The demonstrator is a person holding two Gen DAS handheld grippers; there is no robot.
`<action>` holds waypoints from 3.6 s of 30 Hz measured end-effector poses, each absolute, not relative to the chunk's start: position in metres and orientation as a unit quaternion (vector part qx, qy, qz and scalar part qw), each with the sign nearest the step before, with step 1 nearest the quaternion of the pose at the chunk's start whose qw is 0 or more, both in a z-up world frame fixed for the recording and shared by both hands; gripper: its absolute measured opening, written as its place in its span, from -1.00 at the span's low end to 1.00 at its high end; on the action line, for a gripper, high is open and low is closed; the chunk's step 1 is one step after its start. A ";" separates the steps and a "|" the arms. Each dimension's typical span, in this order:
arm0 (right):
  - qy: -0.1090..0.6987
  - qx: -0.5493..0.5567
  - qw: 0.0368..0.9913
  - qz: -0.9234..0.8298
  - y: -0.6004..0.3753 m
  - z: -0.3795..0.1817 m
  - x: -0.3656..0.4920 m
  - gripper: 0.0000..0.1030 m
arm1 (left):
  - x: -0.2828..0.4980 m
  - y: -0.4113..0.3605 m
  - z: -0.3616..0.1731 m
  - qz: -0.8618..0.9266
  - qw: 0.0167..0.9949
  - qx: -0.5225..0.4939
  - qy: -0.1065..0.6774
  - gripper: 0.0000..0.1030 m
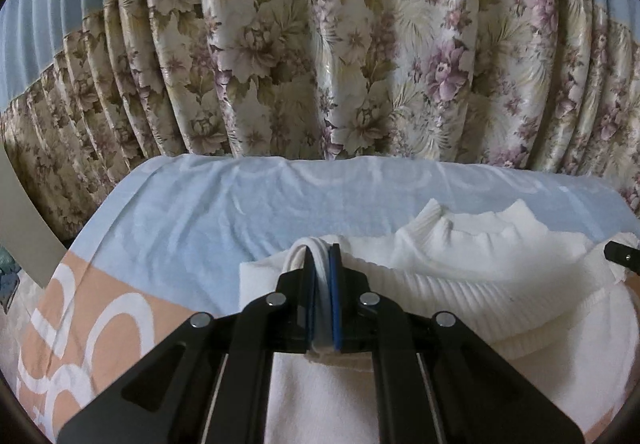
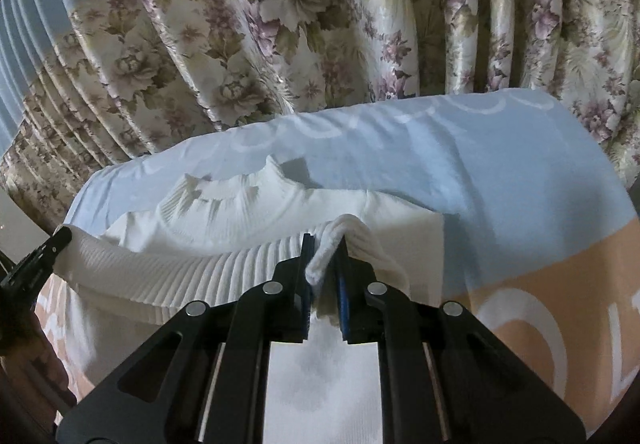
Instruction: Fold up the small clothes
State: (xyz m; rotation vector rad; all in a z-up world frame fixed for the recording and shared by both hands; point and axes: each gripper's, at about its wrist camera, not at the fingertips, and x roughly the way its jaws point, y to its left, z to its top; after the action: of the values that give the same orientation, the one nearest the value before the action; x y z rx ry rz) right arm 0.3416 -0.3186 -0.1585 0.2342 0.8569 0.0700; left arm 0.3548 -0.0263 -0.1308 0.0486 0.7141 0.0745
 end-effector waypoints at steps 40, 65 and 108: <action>0.410 0.092 0.908 0.002 -0.402 -0.163 0.270 0.05 | 0.308 -0.026 -0.131 0.047 0.935 0.056 0.346 0.37; 0.451 0.130 0.882 0.053 -0.370 -0.213 0.312 0.56 | 0.300 -0.125 -0.149 -0.048 0.926 0.037 0.373 0.39; 0.404 0.075 0.909 0.078 -0.289 -0.103 0.316 -0.62 | 0.265 -0.106 -0.160 -0.056 0.907 0.030 0.417 0.51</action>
State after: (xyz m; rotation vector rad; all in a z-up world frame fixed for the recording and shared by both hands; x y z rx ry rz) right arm 0.3160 -0.2891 -0.1035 0.1541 0.8326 0.1612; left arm 0.2651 -0.1056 -0.1599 0.0614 0.8612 -0.1165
